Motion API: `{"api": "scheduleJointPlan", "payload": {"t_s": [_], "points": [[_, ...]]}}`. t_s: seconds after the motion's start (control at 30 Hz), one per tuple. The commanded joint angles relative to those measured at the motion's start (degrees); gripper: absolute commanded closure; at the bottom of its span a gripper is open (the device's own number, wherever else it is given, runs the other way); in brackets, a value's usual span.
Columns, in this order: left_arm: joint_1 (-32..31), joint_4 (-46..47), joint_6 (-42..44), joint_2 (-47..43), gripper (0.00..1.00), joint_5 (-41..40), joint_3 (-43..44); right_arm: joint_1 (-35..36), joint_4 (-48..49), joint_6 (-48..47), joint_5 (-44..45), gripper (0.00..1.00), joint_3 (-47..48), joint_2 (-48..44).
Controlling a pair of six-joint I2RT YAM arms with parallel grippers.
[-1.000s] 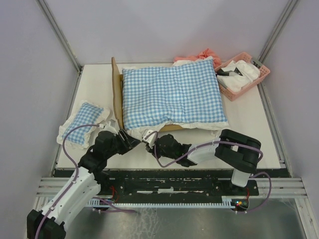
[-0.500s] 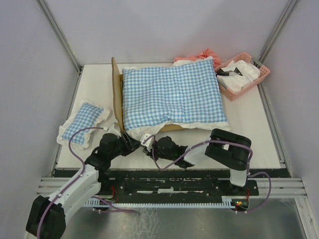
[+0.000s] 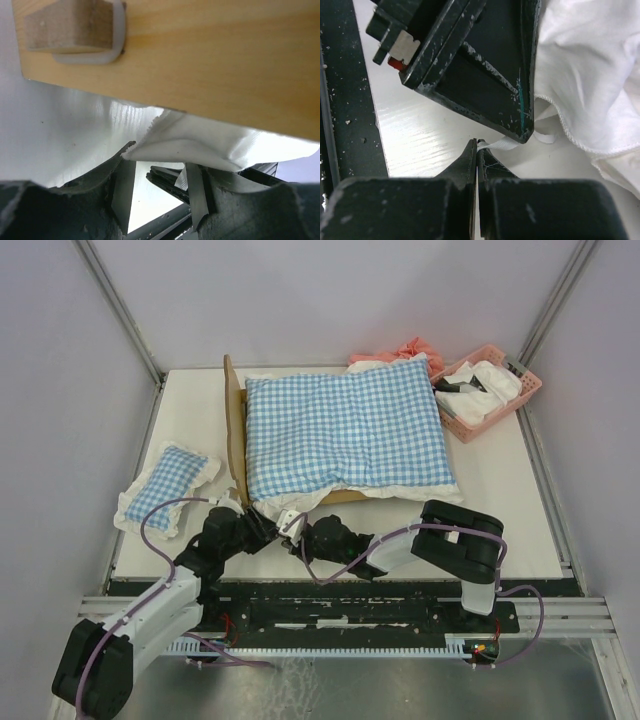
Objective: Set up the pet bed
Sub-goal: Tie the ropes to the bed frame.
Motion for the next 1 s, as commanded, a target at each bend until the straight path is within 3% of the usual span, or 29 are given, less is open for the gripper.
{"api": "scheduleJointPlan", "payload": {"t_s": [0.0, 0.33, 0.57, 0.63, 0.73, 0.77, 0.87, 0.97], "points": [[-0.3, 3.1, -4.0, -0.4, 0.49, 1.0, 0.5, 0.6, 2.0, -1.1, 0.9, 0.98, 2.3, -0.4], [-0.3, 0.9, -5.9, -4.4, 0.45, 0.9, 0.4, 0.9, 1.9, -1.2, 1.4, 0.98, 2.9, 0.0], [-0.4, 0.6, -5.1, -0.8, 0.47, 0.1, 0.6, 1.6, 1.5, -1.9, 2.6, 0.98, 3.5, -0.8], [-0.3, 1.0, -5.1, -0.1, 0.55, 0.4, 0.8, 1.7, 1.1, -2.1, 2.6, 0.98, 3.8, -0.7], [-0.4, 0.9, -4.4, -0.8, 0.91, 0.2, 1.1, 2.0, -0.2, -1.9, 2.9, 0.95, 3.9, -0.5], [-0.3, 0.2, -3.9, -1.4, 0.96, -0.5, 1.2, 2.0, -0.7, -1.8, 3.8, 0.89, 3.4, -0.9], [-0.4, -4.1, -2.3, -3.5, 0.97, -4.3, 2.0, 1.7, -0.6, -1.0, 9.1, 0.7, 0.2, -3.7], [-0.3, -5.6, -1.2, -5.2, 0.97, -7.5, 1.8, 0.8, -2.7, -2.5, 11.0, 0.6, -1.6, -6.6]]}}
